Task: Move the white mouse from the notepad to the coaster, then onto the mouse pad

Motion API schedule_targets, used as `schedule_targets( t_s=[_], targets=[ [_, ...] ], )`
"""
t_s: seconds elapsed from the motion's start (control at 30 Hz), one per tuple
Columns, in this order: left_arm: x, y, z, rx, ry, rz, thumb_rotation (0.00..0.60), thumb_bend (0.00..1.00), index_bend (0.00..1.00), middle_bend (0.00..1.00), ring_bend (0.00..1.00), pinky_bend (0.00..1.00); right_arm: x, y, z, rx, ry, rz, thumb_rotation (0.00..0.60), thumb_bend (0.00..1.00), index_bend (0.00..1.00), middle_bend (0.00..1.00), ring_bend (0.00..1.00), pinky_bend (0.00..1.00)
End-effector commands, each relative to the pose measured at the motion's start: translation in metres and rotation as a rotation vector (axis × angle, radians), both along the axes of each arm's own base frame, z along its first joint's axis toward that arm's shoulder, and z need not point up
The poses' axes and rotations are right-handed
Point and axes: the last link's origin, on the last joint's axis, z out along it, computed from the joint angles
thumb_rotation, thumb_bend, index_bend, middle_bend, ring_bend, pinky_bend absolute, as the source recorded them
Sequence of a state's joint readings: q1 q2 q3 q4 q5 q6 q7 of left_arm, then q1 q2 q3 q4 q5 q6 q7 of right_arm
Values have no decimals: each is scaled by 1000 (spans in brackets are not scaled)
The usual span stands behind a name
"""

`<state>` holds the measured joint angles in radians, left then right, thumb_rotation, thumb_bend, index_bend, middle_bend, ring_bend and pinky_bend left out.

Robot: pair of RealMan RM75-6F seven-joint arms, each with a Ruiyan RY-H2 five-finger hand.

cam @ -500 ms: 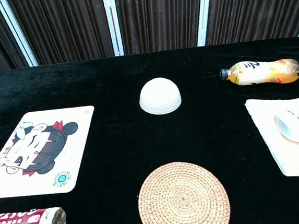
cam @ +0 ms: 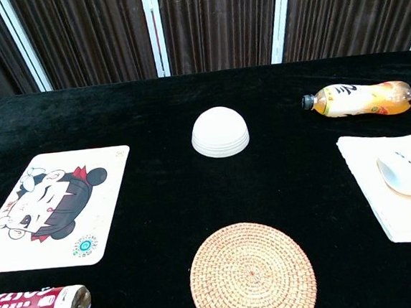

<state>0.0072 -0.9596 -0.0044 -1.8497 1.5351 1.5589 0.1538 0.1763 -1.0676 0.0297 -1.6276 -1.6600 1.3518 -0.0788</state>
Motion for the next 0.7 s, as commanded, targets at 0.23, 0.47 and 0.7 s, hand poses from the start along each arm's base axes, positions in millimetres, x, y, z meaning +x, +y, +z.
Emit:
schedule_targets(
  t_s=[0.23,0.47,0.7],
  targets=[
    [-5,15,-7,13,34,47,600,0,0,0,0,0,-16,-66,-22,258,253,392,600,0,96,107,0,0],
    [-12,27,-20,11,73,77,600,0,0,0,0,0,-14,-103,-44,347,433,648,600,0,103,116,0,0],
    [-17,31,-21,35,85,104,600,0,0,0,0,0,-13,-121,-66,431,516,730,600,0,111,123,0,0]
  ],
)
